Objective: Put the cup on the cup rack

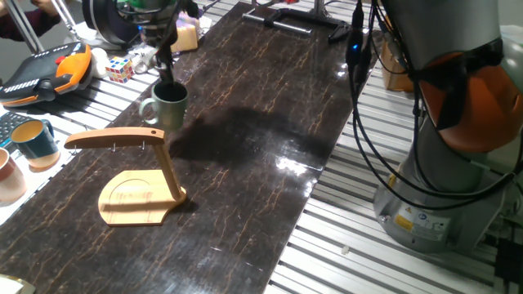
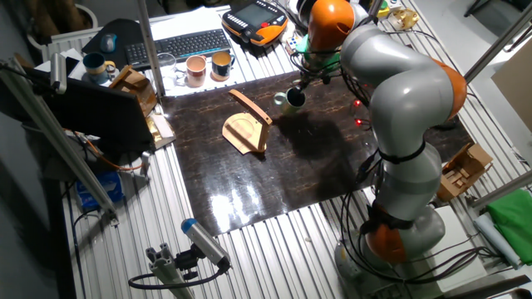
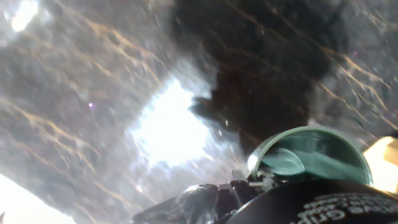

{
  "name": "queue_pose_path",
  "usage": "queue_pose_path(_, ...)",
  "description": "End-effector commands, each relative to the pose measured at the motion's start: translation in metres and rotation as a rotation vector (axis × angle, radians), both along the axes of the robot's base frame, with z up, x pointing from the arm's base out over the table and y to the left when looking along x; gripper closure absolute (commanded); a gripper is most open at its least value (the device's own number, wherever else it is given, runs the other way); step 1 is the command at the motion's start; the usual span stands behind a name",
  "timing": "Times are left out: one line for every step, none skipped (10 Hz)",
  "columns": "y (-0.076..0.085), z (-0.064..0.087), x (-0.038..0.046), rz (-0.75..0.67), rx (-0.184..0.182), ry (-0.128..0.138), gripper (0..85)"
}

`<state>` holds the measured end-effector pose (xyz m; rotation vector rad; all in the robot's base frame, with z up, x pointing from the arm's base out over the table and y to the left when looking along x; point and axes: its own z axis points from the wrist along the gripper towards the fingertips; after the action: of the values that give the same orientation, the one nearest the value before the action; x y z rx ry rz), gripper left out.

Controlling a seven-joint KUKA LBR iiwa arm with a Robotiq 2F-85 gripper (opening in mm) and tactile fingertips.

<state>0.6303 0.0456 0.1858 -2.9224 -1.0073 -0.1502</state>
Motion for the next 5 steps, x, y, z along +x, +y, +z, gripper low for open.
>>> queue_pose_path(0.009, 0.000, 0.0002, 0.008, 0.008, -0.013, 84.0)
queue_pose_path(0.018, 0.000, -0.0002, 0.016, 0.012, -0.023, 84.0)
queue_pose_path(0.024, 0.001, -0.0003, 0.022, 0.022, -0.030, 84.0)
queue_pose_path(0.030, 0.004, -0.0006, 0.030, 0.039, -0.037, 84.0)
queue_pose_path(0.034, 0.007, -0.0020, 0.036, 0.055, -0.047, 84.0)
